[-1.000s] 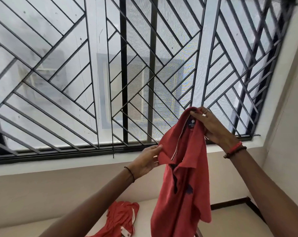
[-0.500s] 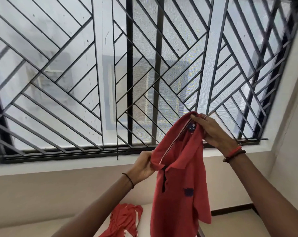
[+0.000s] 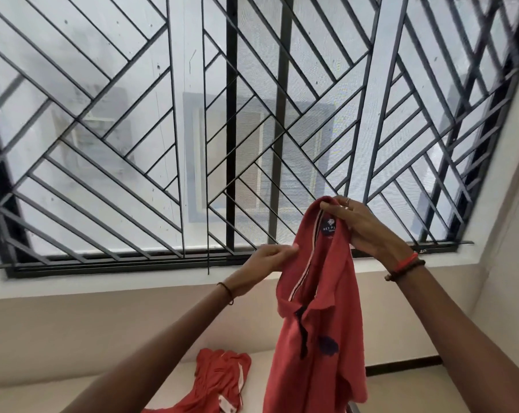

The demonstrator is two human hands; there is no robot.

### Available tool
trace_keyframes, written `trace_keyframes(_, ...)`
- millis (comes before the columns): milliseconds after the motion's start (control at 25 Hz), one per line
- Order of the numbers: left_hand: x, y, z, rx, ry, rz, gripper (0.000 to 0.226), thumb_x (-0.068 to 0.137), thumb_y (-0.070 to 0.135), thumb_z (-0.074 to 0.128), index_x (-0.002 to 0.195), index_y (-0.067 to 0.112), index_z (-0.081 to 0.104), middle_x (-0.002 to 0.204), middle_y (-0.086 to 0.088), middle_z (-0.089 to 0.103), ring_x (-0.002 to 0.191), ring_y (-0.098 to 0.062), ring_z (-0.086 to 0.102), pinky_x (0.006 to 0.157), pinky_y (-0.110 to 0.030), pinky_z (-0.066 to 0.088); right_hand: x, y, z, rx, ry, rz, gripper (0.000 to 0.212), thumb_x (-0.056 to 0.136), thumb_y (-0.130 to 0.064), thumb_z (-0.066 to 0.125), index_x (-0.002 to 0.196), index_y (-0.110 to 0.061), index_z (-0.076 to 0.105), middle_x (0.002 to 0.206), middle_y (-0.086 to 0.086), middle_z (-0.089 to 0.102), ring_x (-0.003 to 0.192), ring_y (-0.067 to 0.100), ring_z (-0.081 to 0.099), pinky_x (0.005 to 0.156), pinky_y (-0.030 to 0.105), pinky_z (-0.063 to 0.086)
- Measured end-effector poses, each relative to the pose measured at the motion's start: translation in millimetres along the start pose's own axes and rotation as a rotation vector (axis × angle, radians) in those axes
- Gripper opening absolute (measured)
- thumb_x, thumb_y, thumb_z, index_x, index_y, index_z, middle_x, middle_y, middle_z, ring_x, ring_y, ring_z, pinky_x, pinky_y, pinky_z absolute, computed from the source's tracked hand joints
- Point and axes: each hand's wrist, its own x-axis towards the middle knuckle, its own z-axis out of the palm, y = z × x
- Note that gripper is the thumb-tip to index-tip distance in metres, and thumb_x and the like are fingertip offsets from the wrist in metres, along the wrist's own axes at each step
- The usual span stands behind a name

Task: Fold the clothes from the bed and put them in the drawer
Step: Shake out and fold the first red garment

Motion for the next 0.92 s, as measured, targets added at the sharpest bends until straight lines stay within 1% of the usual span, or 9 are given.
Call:
trace_keyframes(80, -5, -3, -7, -0.128, -0.065, -0.047, 0.039, 0.101, 0.034, 0.037, 0.106, 0.012, 0.070, 0.100, -0.005, 0.072, 0.092, -0.014, 0.068, 0.085, -0.026, 0.052, -4, -8, -3, 0.014, -0.037, -0.014, 0.035, 0.061, -0.025, 0.081, 0.087, -0.013, 0.061, 0.079, 0.006, 0.067, 0.066, 0.014, 0.065, 0.062, 0.026, 0.057)
trace_keyframes(120, -8, -7, -11, -0.099, -0.104, -0.028, 0.031, 0.101, 0.026, 0.041, 0.119, 0.013, 0.063, 0.114, -0.005, 0.068, 0.106, -0.014, 0.064, 0.092, -0.027, 0.049, -6, -11, -3, 0.023, -0.066, -0.035, 0.032, 0.062, -0.024, 0.079, 0.087, -0.013, 0.063, 0.080, 0.006, 0.067, 0.067, 0.013, 0.066, 0.063, 0.027, 0.057)
trace_keyframes(200, -15, -20, -12, 0.008, -0.248, 0.042, 0.042, 0.096, 0.007, 0.050, 0.138, 0.010, 0.045, 0.138, -0.002, 0.053, 0.129, -0.011, 0.047, 0.105, -0.025, 0.040, -7, -15, -1, 0.049, -0.100, -0.079, 0.024, 0.065, -0.022, 0.076, 0.085, -0.015, 0.066, 0.080, 0.005, 0.069, 0.069, 0.013, 0.066, 0.065, 0.027, 0.057)
trace_keyframes(280, -18, -31, -6, 0.095, -0.374, 0.019, 0.046, 0.095, 0.004, 0.052, 0.140, 0.008, 0.042, 0.137, -0.001, 0.053, 0.129, -0.010, 0.046, 0.106, -0.025, 0.038, -7, -17, -1, 0.073, -0.109, -0.110, 0.025, 0.064, -0.021, 0.076, 0.086, -0.015, 0.065, 0.080, 0.005, 0.069, 0.069, 0.013, 0.067, 0.065, 0.027, 0.057)
trace_keyframes(360, -18, -39, 3, 0.132, -0.411, 0.001, 0.031, 0.095, 0.004, 0.054, 0.125, 0.008, 0.055, 0.116, 0.007, 0.066, 0.109, -0.003, 0.057, 0.096, -0.021, 0.045, -7, -17, -5, 0.082, -0.102, -0.121, 0.032, 0.062, -0.023, 0.081, 0.087, -0.015, 0.063, 0.080, 0.004, 0.069, 0.069, 0.013, 0.066, 0.064, 0.028, 0.057)
trace_keyframes(480, -15, -47, 5, 0.162, -0.296, 0.043, 0.014, 0.095, 0.005, 0.054, 0.104, 0.003, 0.065, 0.089, 0.013, 0.067, 0.087, -0.002, 0.057, 0.085, -0.022, 0.047, -7, -16, -17, 0.072, -0.060, -0.149, 0.039, 0.059, -0.028, 0.085, 0.089, -0.016, 0.062, 0.082, 0.004, 0.069, 0.070, 0.013, 0.066, 0.066, 0.026, 0.056)
trace_keyframes(680, -11, -33, -20, 0.181, 0.100, 0.113, 0.023, 0.098, 0.006, 0.046, 0.113, 0.001, 0.063, 0.089, 0.010, 0.062, 0.080, 0.010, 0.055, 0.079, -0.010, 0.042, -17, -19, -45, 0.039, 0.003, -0.196, 0.019, 0.061, -0.024, 0.077, 0.078, -0.021, 0.069, 0.077, 0.003, 0.072, 0.069, 0.012, 0.069, 0.063, 0.025, 0.057)
trace_keyframes(800, -1, -13, -39, 0.238, 0.220, 0.132, 0.022, 0.100, 0.012, 0.044, 0.094, 0.000, 0.062, 0.082, -0.004, 0.054, 0.077, -0.007, 0.048, 0.073, -0.023, 0.039, -20, -17, -64, -0.036, 0.005, -0.173, 0.051, 0.051, -0.032, 0.090, 0.089, -0.013, 0.064, 0.081, 0.005, 0.073, 0.076, 0.016, 0.071, 0.069, 0.024, 0.058)
trace_keyframes(920, 4, 4, -48, 0.351, 0.235, 0.167, 0.022, 0.100, 0.014, 0.044, 0.083, 0.012, 0.056, 0.076, 0.000, 0.050, 0.071, -0.005, 0.045, 0.068, -0.023, 0.037, -21, -12, -71, -0.104, 0.020, -0.147, 0.065, 0.039, -0.032, 0.095, 0.090, -0.008, 0.062, 0.080, 0.005, 0.073, 0.075, 0.015, 0.071, 0.067, 0.021, 0.057)
